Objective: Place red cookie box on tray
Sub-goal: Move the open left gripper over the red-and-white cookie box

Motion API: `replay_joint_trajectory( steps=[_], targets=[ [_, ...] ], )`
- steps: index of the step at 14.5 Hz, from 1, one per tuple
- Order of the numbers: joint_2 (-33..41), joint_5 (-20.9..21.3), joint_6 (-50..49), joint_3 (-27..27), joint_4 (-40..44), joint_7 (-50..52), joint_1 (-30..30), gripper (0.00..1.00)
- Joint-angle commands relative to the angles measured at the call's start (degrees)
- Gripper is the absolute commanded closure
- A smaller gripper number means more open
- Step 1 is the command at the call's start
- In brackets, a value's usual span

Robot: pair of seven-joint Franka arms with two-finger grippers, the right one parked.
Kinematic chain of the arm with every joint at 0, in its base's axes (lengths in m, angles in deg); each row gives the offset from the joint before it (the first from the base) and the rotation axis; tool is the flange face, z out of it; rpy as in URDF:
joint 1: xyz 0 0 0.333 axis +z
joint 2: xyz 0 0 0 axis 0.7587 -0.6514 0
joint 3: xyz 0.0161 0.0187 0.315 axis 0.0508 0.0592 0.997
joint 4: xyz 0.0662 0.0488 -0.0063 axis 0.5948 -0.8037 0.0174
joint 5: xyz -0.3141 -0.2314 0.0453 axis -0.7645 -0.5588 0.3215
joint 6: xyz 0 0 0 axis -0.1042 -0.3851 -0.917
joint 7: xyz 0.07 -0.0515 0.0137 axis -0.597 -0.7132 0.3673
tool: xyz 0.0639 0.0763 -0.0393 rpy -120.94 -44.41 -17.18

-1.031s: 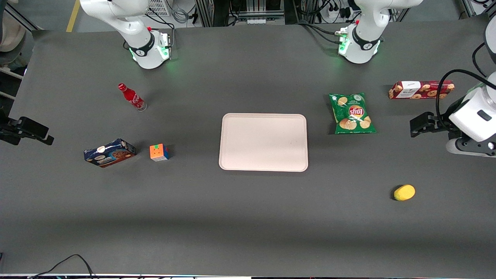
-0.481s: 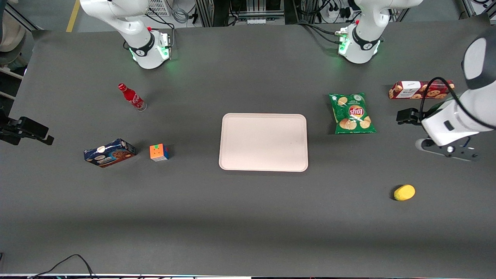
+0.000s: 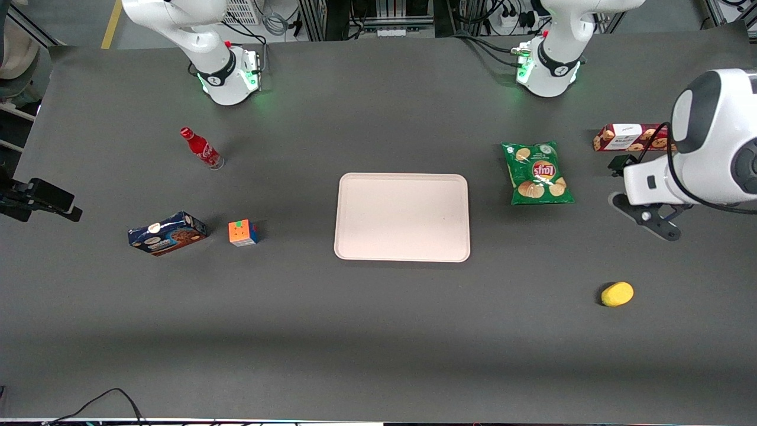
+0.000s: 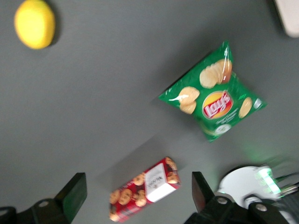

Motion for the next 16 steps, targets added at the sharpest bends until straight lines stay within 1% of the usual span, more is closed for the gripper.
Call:
replay_joint_trajectory(
  steps=[1, 3, 4, 6, 9, 10, 12, 14, 16],
  targets=[
    [12.1, 1.0, 11.7, 2.0, -19.4, -18.0, 1.5, 0.0],
    [18.2, 1.1, 19.3, 4.6, -28.9, -28.7, 2.3, 0.0],
    [20.1, 1.1, 21.7, 5.8, -32.5, -33.1, 2.9, 0.0],
    [22.1, 1.1, 24.3, 10.4, -37.2, -43.2, 3.5, 0.0],
    [22.1, 1.1, 30.4, 18.3, -41.9, -58.9, 3.9, 0.0],
    [21.9, 1.1, 31.5, 19.9, -43.0, -62.2, 4.3, 0.0],
    [21.8, 1.1, 32.0, 21.4, -44.9, -67.1, 6.1, 0.0],
    [21.7, 1.5, 35.8, 23.3, -46.9, -72.3, 7.5, 0.0],
    [20.9, 4.8, 39.0, 27.3, -48.1, -73.8, 7.5, 0.0]
  ],
)
